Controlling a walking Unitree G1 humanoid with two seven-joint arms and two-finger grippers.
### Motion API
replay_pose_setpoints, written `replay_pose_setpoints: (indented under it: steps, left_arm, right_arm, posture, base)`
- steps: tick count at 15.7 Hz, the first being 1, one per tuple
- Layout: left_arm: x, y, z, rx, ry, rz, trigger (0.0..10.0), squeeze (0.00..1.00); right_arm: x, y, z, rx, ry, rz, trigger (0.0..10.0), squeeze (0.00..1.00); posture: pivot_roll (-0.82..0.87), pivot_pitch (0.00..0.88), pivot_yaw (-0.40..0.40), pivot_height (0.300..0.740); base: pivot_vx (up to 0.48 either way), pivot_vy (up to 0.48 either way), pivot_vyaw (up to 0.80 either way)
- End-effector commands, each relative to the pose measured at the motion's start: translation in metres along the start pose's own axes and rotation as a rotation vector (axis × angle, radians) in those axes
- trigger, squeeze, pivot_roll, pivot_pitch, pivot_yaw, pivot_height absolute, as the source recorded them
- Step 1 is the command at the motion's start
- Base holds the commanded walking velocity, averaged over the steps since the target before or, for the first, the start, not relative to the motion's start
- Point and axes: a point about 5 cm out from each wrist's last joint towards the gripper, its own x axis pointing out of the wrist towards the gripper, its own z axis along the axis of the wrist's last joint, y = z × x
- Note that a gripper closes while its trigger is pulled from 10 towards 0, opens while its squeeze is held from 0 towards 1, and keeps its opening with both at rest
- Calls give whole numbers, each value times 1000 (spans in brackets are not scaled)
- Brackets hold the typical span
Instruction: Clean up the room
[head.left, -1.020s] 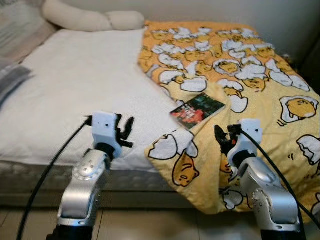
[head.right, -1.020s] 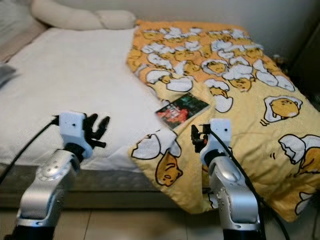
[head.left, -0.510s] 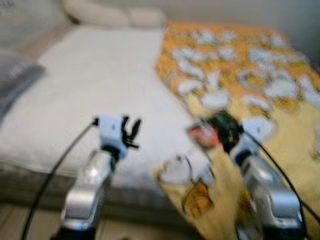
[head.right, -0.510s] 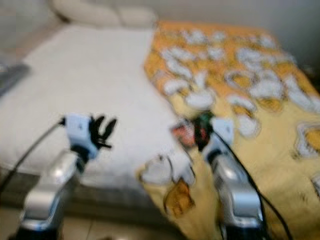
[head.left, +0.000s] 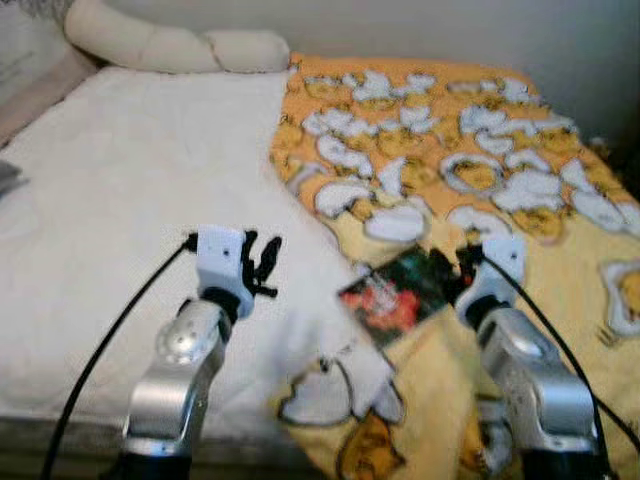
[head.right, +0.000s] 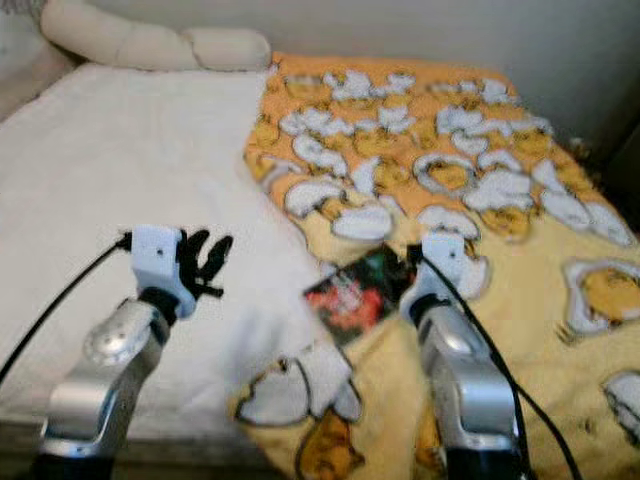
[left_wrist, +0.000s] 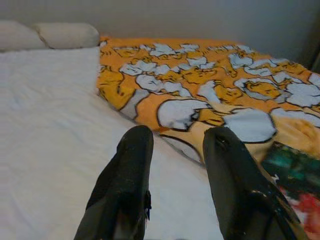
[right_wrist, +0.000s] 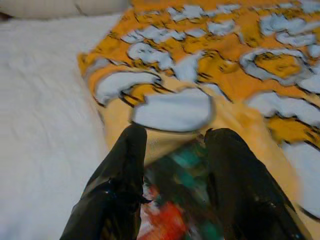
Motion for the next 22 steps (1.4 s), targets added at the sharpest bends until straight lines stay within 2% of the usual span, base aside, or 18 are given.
replay_pose_setpoints:
  steps: [1,5,7,8,10,11,16,19,21,22]
  left_arm:
    - [-1,1,-3,2,21,-2,10000,0]
    - [1,1,-2,15,25,-12,10000,0]
    - [3,0,-2,17,30,-27,10000,0]
    - [3,-2,-3,27,43,-54,10000,0]
    - [5,-5,-3,50,58,-111,10000,0]
    - [6,-6,-4,60,69,-138,10000,0]
    - [3,-6,-4,83,93,-201,10000,0]
    - [0,-8,-4,101,107,-244,10000,0]
    - [-1,-7,-3,107,114,-250,10000,0]
    - [-2,-6,-3,113,118,-251,10000,0]
  right_arm:
    - [0,2,-2,3,16,-1,10000,0]
    - [2,-2,-8,6,75,-27,10000,0]
    - [6,-5,-14,-7,131,-31,10000,0]
    - [10,-9,-22,-20,196,-36,10000,0]
    - [20,-20,-35,49,279,-71,10000,0]
    - [27,-22,-39,94,300,-68,10000,1000]
    - [50,-7,-49,196,369,44,10000,1000]
    - [60,5,-52,241,350,139,10000,1000]
    - [64,8,-54,261,351,170,10000,1000]
    - [66,5,-58,265,368,144,10000,1000]
  posture:
    - [30,0,-8,740]
    - [26,0,-1,740]
    - [23,0,4,740]
    - [21,0,7,740]
    - [27,0,6,740]
    - [30,0,9,740]
    - [49,0,30,740]
    - [65,0,42,740]
    - [77,0,46,740]
    - [85,0,43,740]
  base:
    - [0,0,0]
    - [0,0,0]
    - [0,0,0]
    - [0,0,0]
    - [0,0,0]
    - [0,0,0]
    - [0,0,0]
    - [0,0,0]
    - [0,0,0]
    - [0,0,0]
